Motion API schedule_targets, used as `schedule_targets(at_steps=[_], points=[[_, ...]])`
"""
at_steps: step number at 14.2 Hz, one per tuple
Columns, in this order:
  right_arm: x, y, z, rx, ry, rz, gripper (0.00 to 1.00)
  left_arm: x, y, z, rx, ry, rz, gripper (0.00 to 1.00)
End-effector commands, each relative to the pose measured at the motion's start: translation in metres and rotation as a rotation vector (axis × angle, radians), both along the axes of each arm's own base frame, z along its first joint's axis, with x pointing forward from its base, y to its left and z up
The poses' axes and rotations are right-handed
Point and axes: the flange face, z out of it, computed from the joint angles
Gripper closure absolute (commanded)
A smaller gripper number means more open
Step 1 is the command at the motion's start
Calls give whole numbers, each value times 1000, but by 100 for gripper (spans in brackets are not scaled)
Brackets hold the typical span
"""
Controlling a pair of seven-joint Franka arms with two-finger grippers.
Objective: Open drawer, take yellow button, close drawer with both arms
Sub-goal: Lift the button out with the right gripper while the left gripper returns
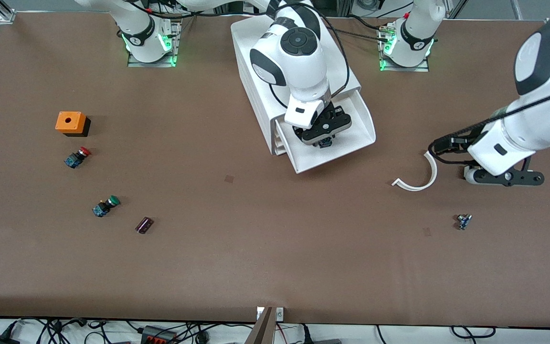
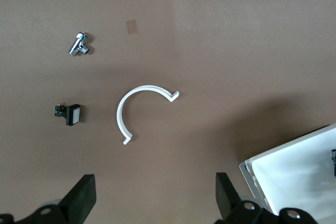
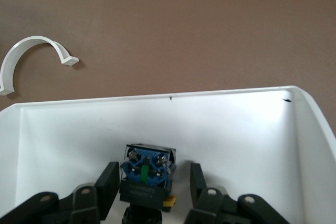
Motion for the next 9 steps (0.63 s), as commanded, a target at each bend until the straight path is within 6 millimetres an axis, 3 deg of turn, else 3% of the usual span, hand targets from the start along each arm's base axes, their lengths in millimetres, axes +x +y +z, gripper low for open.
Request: schedule_targets(at_steps=[1, 3, 4, 6, 9], points=[[0, 5, 0, -5, -11, -14, 54, -19, 2, 5, 34, -32, 4, 0], [2, 3, 5, 1, -15, -23, 90, -19, -1, 5, 31, -31, 1, 0], [4, 2, 7, 4, -17, -26, 99, -19, -1, 6, 29, -33, 2, 0], [7, -1, 11, 9, -15, -30, 100, -20, -2, 6, 29, -31, 0, 0], [17, -10, 49, 7, -16, -45, 100, -19, -4, 5, 27, -31, 3, 0]])
